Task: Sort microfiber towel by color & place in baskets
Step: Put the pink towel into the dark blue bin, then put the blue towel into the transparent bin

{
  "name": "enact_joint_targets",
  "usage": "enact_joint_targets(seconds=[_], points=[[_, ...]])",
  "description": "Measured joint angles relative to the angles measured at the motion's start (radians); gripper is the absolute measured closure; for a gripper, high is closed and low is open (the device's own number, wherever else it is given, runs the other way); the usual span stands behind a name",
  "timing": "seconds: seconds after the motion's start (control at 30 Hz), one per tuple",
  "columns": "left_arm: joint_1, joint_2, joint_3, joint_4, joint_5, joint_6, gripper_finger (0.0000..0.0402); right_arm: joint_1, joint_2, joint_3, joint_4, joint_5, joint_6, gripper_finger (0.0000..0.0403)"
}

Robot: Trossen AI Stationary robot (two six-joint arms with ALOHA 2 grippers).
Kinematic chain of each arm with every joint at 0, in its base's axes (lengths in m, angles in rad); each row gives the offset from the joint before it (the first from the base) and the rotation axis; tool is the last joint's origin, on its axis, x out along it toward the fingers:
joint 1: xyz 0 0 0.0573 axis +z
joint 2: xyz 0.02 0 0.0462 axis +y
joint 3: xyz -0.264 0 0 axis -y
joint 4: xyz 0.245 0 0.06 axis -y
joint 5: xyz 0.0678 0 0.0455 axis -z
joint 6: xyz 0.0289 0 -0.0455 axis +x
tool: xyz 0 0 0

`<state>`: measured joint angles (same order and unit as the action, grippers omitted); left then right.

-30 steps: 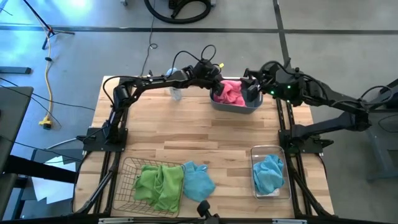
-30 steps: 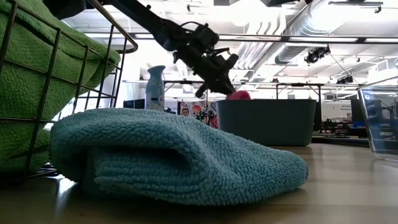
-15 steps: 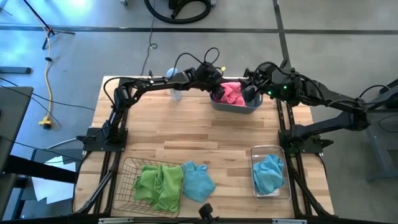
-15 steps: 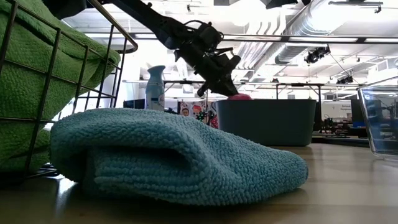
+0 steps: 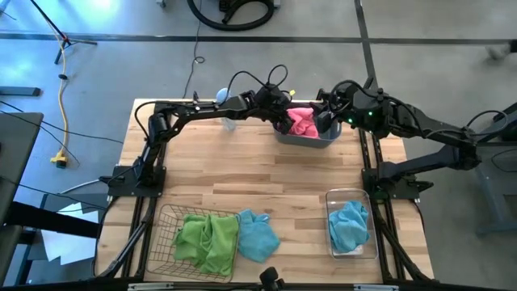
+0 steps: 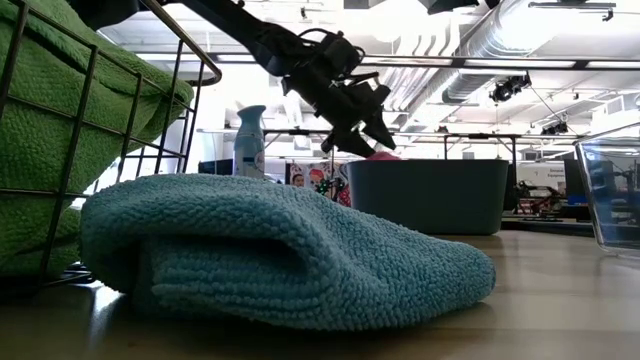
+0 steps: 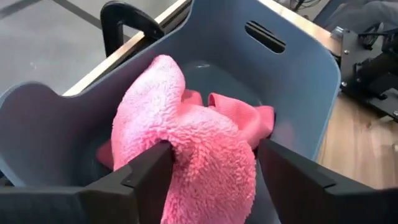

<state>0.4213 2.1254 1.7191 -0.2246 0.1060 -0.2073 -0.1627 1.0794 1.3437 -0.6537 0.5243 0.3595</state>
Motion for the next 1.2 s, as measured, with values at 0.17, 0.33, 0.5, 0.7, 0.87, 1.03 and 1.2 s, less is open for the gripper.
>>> enact_joint_targets(seconds=[0.17, 0.33, 0.5, 0.7, 0.87, 1.03, 1.2], points=[[0.018, -0.018, 0.0, 0.026, 0.1, -0.049, 0.0157, -0.017, 0.0, 0.0, 0.001, 0.0, -0.001, 0.0151], [0.029, -0.043, -0.001, 0.047, 0.184, -0.065, 0.0156, -0.048, 0.0, 0.0, 0.009, 0.001, 0.01, 0.0151], [0.074, -0.139, -0.002, 0.036, 0.214, 0.002, 0.0156, -0.093, 0.0, 0.0, 0.007, 0.004, 0.084, 0.0151], [0.169, -0.32, -0.002, -0.02, 0.216, 0.056, 0.0169, -0.165, 0.018, 0.0, 0.007, -0.015, 0.159, 0.0151], [0.209, -0.514, -0.075, -0.03, 0.249, 0.116, 0.0234, -0.225, 0.071, 0.0, 0.009, -0.11, 0.155, 0.0151], [0.207, -0.726, -0.27, 0.011, 0.249, 0.14, 0.0343, -0.251, 0.119, 0.0, 0.008, -0.18, 0.099, 0.0151], [0.192, -0.927, -0.531, 0.136, 0.247, 0.099, 0.039, -0.263, 0.125, 0.0, 0.008, -0.223, 0.073, 0.0151]])
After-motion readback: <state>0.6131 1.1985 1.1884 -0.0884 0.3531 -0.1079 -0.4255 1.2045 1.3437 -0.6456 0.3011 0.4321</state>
